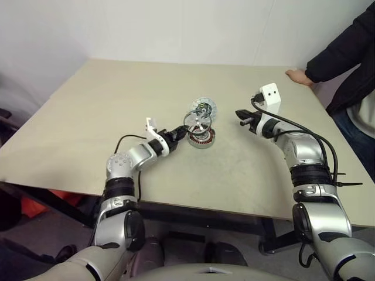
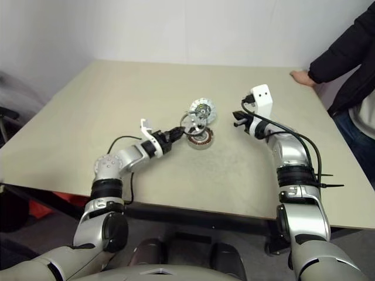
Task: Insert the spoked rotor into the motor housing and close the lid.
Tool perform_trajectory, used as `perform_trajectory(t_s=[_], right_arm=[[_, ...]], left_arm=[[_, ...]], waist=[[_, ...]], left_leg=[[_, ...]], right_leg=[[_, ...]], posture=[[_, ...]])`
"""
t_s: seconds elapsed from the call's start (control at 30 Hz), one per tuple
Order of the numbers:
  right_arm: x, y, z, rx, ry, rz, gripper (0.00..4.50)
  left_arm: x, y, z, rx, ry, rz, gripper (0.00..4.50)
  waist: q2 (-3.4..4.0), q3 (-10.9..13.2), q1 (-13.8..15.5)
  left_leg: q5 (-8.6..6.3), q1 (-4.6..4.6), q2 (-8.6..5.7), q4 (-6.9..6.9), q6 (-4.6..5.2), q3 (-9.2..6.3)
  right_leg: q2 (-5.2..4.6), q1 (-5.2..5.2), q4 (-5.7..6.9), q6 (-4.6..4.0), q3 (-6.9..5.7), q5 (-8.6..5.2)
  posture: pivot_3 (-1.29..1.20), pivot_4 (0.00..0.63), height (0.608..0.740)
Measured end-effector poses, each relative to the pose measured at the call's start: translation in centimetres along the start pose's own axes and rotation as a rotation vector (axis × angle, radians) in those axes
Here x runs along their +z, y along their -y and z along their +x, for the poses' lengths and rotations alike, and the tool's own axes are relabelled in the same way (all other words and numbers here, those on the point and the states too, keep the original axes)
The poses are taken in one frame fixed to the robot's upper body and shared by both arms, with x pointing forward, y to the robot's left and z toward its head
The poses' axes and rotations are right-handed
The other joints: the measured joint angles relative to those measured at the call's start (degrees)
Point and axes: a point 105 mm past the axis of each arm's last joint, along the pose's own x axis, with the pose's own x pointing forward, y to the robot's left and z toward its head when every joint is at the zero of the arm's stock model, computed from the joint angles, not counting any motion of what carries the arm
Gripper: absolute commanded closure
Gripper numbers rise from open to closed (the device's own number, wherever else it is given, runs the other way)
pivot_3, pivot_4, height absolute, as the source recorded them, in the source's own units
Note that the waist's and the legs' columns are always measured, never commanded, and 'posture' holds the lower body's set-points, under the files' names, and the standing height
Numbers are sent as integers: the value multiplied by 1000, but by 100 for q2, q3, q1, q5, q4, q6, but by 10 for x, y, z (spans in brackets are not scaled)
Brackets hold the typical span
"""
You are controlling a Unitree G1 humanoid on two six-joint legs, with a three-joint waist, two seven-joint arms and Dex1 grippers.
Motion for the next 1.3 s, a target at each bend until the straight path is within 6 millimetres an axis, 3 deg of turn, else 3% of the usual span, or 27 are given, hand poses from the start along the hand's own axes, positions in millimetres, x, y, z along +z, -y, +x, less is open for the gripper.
perform_trajectory(t_s=[0.5,0.87,1.3], right_arm=[[0,2,0,-18,1,2,4500],[1,2,0,-18,8,-4,4500],[2,1,0,-16,13,-6,4500]], left_arm=[[5,-11,4,85,15,-24,4065],[-6,-22,7,130,-31,-39,4065],[-5,-22,11,136,-34,-47,4065]], waist=[[-1,0,11],[-1,0,14],[-1,0,21]], left_leg=[[-1,-2,0,0,3,0],[-1,-2,0,0,3,0],[0,0,-1,0,2,0]], right_leg=[[-1,-1,-2,6,-3,-3],[-1,-1,-3,7,-3,-4],[-1,0,-2,9,-3,-5]], posture=[[0,0,740],[0,0,740],[0,0,740]])
